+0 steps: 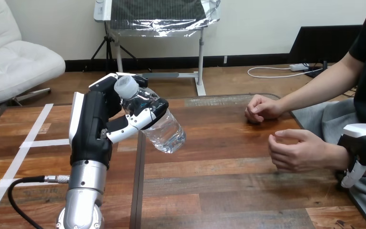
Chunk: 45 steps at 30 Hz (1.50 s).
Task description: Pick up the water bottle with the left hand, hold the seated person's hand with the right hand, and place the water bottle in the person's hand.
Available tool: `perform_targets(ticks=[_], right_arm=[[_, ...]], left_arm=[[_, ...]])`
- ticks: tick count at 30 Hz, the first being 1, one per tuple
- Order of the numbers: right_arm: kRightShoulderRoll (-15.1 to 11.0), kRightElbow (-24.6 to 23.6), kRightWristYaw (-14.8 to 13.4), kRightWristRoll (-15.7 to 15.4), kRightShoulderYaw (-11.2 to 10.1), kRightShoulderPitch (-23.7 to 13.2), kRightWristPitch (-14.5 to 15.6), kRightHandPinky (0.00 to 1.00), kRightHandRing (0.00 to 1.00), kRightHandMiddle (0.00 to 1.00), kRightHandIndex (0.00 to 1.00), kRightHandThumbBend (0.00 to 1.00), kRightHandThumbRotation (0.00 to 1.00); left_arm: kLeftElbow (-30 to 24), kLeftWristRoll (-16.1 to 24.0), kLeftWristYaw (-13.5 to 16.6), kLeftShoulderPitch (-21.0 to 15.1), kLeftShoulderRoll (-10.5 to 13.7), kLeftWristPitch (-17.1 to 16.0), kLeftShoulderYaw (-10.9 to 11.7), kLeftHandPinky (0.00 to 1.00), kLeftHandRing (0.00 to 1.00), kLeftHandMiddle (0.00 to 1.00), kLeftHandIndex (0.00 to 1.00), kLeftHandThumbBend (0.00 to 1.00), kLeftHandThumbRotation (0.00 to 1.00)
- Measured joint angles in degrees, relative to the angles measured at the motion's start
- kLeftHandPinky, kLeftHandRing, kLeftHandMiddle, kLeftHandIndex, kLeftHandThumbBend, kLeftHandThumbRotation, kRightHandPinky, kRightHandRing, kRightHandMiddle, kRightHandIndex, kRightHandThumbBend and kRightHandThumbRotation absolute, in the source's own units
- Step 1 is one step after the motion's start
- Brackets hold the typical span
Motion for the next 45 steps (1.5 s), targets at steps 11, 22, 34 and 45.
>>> perform_targets(ticks=[11, 22, 34, 45], right_arm=[[0.01, 0.05, -4.18, 0.01, 0.01, 0.27, -0.41, 0.22, 0.35, 0.50, 0.55, 0.64, 0.00], [0.14, 0.18, -8.82, 1.82, -0.10, 0.63, -0.80, 0.15, 0.26, 0.39, 0.42, 0.67, 0.00], [0.12, 0.27, -10.65, 2.76, -0.27, 1.07, -2.45, 0.15, 0.24, 0.35, 0.37, 0.68, 0.00], [0.09, 0.26, -11.75, 3.10, -0.27, 1.16, -3.04, 0.17, 0.26, 0.36, 0.38, 0.69, 0.00]], left_arm=[[0.00, -0.18, -0.15, -0.03, 0.03, 0.00, 0.05, 0.44, 0.43, 0.46, 0.51, 0.60, 0.00], [0.00, -0.26, -0.46, -0.03, 0.05, 0.04, 0.75, 0.44, 0.43, 0.46, 0.51, 0.61, 0.00], [0.07, -0.29, -0.65, -0.11, 0.05, 0.04, 0.89, 0.44, 0.43, 0.46, 0.51, 0.61, 0.00], [0.10, -0.24, -0.67, -0.27, 0.02, 0.04, 0.84, 0.44, 0.43, 0.46, 0.51, 0.61, 0.00]])
